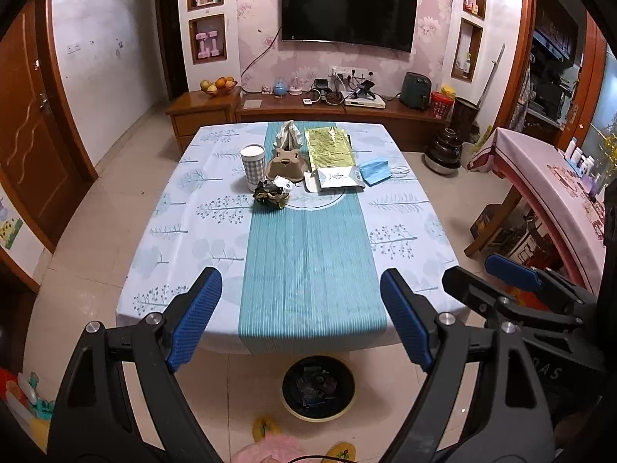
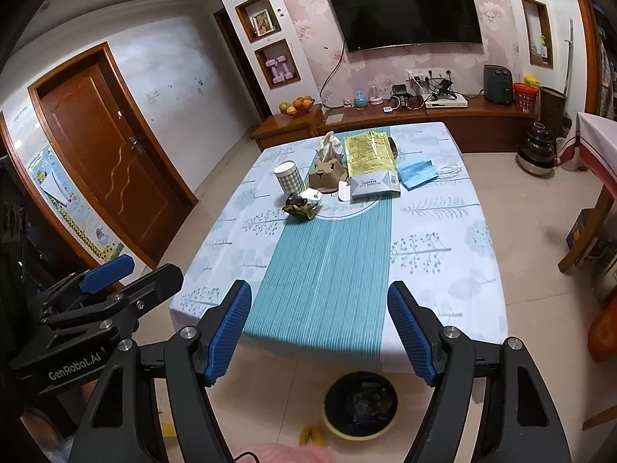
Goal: Collect trash
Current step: 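Grasp the white-black snack wrapper with the right tool while the left tool grasps the checkered paper cup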
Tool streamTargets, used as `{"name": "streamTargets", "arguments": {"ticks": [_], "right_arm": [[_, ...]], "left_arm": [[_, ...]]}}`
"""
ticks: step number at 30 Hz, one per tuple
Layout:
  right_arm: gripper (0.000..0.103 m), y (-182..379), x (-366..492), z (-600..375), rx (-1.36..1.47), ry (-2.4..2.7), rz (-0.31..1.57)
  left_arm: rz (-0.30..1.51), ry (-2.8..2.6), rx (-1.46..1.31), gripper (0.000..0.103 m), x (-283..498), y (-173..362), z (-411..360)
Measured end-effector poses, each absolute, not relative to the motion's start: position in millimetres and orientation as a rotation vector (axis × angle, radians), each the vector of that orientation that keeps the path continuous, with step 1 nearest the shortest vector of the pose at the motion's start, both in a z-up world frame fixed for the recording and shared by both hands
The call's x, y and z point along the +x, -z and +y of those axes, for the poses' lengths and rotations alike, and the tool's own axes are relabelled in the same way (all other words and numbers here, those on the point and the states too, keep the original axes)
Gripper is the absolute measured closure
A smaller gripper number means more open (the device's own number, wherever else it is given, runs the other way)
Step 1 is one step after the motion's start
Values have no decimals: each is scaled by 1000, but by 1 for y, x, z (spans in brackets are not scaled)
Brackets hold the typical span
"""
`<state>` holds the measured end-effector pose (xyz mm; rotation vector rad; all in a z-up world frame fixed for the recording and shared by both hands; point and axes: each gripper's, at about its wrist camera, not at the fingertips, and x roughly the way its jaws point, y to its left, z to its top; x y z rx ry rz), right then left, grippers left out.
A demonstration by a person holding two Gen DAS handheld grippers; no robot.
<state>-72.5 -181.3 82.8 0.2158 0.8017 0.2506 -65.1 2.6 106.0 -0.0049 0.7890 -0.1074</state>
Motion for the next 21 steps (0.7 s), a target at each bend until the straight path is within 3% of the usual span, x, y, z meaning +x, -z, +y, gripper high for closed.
{"name": "streamTargets", "arguments": {"ticks": [11, 21], "right_arm": [[29, -50, 32, -169, 239, -161, 837], [29, -3, 161, -132, 340, -95, 945]], "left_arm": [[838, 185, 20, 21, 51, -74, 26], [1005, 237, 32, 21, 186, -21, 89]]}}
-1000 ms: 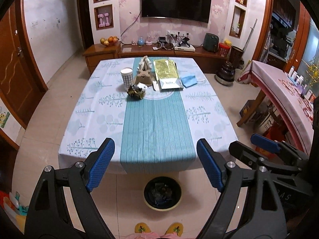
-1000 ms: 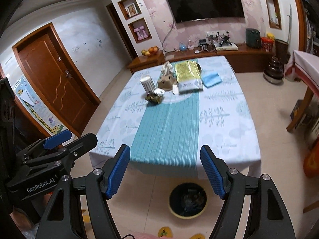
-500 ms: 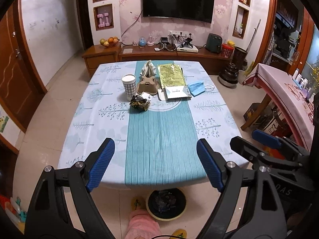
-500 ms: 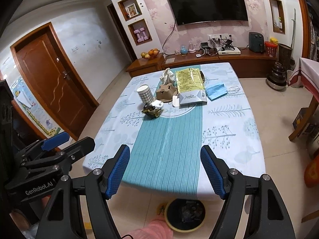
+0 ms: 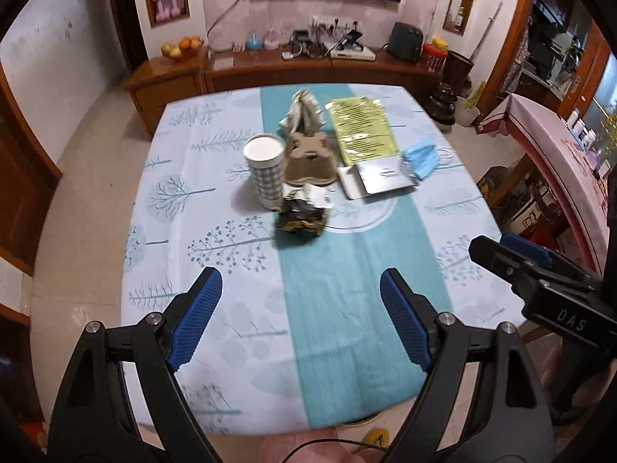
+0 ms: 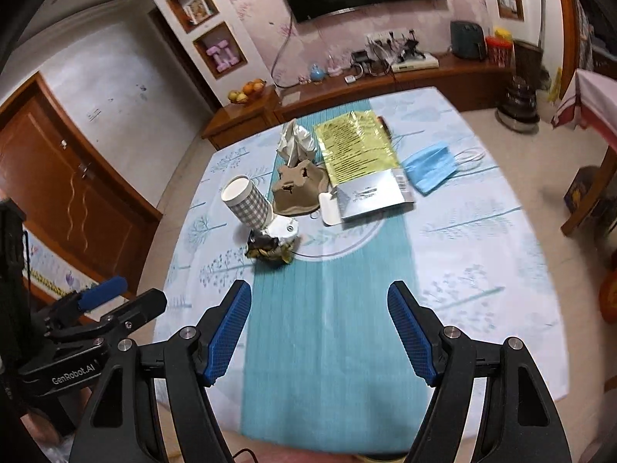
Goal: Collect trash
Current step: 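Grasp the white-black snack wrapper with the right tool while the left tool grasps the checkered paper cup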
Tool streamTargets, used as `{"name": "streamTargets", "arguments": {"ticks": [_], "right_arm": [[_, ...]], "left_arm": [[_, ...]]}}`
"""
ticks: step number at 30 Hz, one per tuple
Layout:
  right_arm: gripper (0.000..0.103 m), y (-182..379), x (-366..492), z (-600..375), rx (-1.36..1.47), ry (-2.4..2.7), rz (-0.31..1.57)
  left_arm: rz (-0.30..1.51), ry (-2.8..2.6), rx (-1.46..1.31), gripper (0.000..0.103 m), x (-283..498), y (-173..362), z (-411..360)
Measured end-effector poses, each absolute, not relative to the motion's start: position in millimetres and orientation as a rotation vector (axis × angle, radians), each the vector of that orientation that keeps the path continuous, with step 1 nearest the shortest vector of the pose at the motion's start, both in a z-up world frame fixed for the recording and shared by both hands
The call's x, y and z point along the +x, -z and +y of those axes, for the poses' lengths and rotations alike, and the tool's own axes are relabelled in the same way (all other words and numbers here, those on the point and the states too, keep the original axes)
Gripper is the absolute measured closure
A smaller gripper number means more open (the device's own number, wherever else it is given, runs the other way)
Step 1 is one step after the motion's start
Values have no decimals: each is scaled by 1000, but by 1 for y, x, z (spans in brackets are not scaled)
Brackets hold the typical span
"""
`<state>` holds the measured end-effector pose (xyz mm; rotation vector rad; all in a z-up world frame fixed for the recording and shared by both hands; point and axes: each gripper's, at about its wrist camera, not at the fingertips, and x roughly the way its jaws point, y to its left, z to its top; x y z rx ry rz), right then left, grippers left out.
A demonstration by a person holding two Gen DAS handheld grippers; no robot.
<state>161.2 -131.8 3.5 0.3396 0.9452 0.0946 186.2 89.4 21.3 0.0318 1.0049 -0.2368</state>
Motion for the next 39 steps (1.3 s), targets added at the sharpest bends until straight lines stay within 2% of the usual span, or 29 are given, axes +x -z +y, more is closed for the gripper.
{"name": "streamTargets", "arguments": {"ticks": [12, 26, 28, 29, 39], "right_arm": [[29, 67, 283, -66, 394, -115, 1105], [29, 149, 356, -45, 512, -84, 1235], [36, 157, 359, -42, 546, -104, 1264], [47, 159, 359, -42, 567, -120, 1260], [52, 140, 352, -43, 476, -82, 1204]], "left_arm": [[1100, 252, 28, 27, 287, 35, 136], [1138, 263, -14, 27, 328, 59, 156], [1145, 265, -24, 27, 332, 61, 158], [1148, 265, -32, 27, 334, 62, 159], [1173, 306, -77, 27, 356, 67, 145]]}}
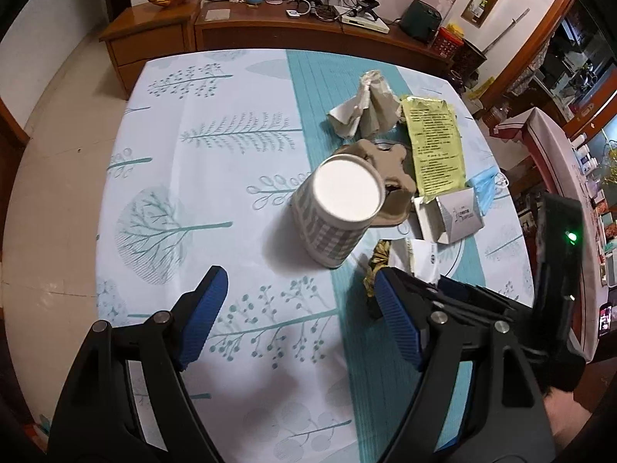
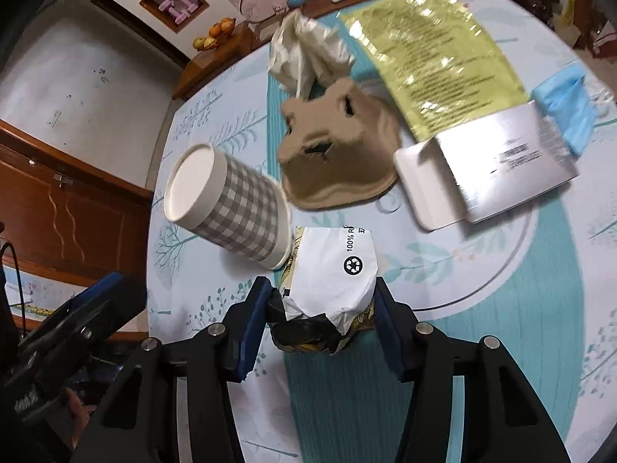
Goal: Collect trash
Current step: 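Grasp the white-black snack wrapper with the right tool while the left tool grasps the checkered paper cup, then carry the paper cup and snack wrapper down over the bin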
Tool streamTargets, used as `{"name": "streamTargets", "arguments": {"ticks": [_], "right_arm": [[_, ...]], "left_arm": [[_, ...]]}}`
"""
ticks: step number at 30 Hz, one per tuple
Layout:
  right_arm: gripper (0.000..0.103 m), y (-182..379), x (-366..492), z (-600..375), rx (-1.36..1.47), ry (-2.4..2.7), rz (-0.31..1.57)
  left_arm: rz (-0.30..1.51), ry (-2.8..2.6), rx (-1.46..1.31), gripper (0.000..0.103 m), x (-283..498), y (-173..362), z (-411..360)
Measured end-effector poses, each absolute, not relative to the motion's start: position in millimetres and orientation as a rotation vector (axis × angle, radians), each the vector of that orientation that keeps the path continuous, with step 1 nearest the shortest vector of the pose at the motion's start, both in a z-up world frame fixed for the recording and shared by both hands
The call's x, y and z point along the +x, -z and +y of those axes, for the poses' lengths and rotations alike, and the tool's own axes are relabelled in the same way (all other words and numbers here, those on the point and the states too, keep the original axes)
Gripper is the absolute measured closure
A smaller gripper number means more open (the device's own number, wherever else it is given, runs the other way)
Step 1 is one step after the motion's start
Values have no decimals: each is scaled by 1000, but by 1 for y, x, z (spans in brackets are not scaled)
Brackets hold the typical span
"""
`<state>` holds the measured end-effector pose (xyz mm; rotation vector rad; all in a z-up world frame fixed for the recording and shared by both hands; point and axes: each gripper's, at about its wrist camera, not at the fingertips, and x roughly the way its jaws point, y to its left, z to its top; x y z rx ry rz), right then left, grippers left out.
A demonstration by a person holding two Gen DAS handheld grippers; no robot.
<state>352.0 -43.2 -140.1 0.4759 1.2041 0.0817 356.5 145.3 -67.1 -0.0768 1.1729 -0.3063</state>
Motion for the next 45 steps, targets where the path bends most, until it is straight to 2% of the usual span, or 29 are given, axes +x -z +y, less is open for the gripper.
{"name": "streamTargets", "arguments": {"ticks": [7, 22, 23, 24, 25, 34, 45], "right_arm": [[52, 118, 346, -65, 459, -21, 1129], [53, 112, 344, -89, 442, 42, 1092], [53, 111, 342, -90, 440, 43, 1094], [53, 110, 340, -90, 439, 45, 1096], [53, 111, 340, -90, 438, 45, 1100], [54, 97, 322, -86, 413, 20, 1081], [54, 59, 254, -89, 355, -38, 1033]], "left_arm": [[1179, 316, -61, 27, 373, 77, 118], [1163, 197, -26, 27, 410, 122, 84], [1161, 196, -29, 35, 411, 123, 85], [1157, 202, -37, 56, 413, 124, 85], [1160, 206, -38, 60, 414, 125, 85], [1111, 210, -27, 62, 387, 97, 94], [1069, 290, 9, 62, 288, 40, 83]]}}
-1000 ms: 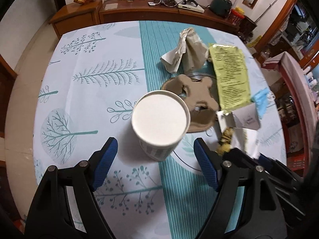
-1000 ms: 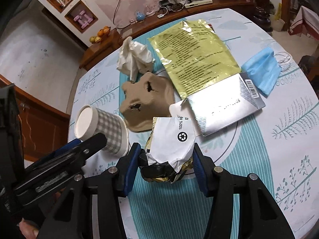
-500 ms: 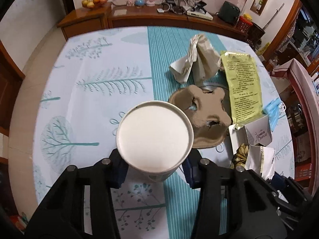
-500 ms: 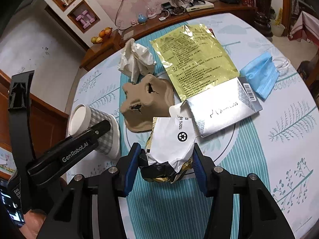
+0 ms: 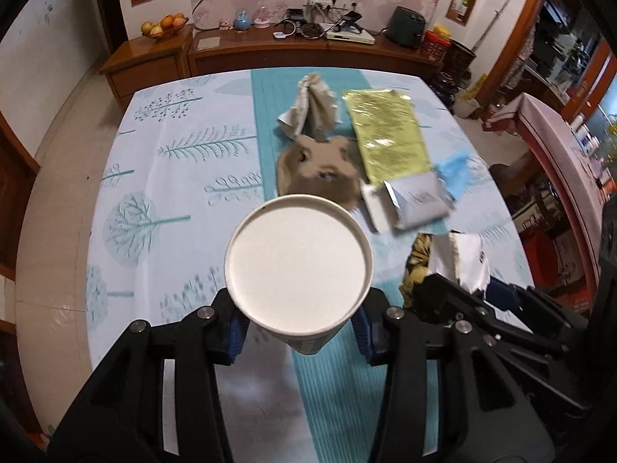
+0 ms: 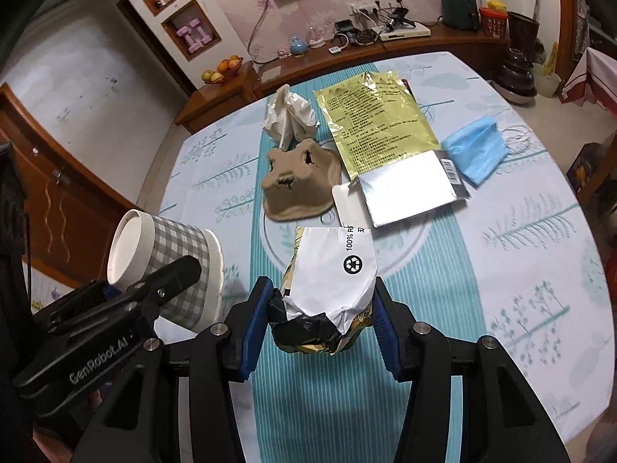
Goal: Collect trash
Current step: 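Carry the paper cup and snack wrapper down over the bin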
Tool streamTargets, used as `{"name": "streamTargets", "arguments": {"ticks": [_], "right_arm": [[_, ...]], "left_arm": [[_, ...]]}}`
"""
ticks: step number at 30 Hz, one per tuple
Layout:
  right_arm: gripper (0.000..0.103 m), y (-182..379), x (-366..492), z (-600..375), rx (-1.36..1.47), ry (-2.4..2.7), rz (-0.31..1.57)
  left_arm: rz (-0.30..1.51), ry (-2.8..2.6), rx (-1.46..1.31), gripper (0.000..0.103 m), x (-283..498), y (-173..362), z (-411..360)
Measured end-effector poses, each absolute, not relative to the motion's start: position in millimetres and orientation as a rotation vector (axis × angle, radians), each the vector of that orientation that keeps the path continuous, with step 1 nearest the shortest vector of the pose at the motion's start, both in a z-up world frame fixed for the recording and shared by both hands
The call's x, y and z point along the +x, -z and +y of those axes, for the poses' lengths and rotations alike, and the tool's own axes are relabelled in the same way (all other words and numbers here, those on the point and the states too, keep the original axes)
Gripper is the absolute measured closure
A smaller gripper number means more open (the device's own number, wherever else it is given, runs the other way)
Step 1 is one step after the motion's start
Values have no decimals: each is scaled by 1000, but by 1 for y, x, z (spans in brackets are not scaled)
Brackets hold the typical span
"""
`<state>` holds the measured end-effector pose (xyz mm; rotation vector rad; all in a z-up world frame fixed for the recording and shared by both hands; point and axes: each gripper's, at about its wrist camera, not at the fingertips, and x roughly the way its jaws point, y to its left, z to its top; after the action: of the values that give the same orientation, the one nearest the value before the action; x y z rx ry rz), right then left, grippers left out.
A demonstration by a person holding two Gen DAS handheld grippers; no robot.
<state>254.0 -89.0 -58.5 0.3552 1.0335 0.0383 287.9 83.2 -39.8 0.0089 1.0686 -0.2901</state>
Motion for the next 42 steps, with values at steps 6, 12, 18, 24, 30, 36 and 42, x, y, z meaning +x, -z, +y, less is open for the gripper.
{"name": "streamTargets", "arguments": {"ticks": [6, 12, 18, 24, 30, 36, 42], "right_arm": [[54, 37, 189, -104, 323, -86, 1017], [54, 16, 106, -132, 279, -125, 990], [54, 4, 24, -164, 248, -147, 969], [54, 7, -52, -194, 234, -164, 991], [54, 24, -109, -219, 288, -174, 1024], [54, 50, -140, -228, 345, -176, 1065], [54, 87, -150, -227, 362, -154, 1113]], "left_arm": [[1054, 280, 9, 62, 218, 18, 65], [1033, 276, 15, 62, 138, 2, 35], [1015, 271, -7, 62, 59, -5, 1], [1045, 252, -29, 62, -16, 2, -27], [1097, 246, 11, 62, -71, 14, -46], [1135, 253, 65, 61, -101, 26, -56], [1196, 264, 75, 61, -108, 62, -59]]}}
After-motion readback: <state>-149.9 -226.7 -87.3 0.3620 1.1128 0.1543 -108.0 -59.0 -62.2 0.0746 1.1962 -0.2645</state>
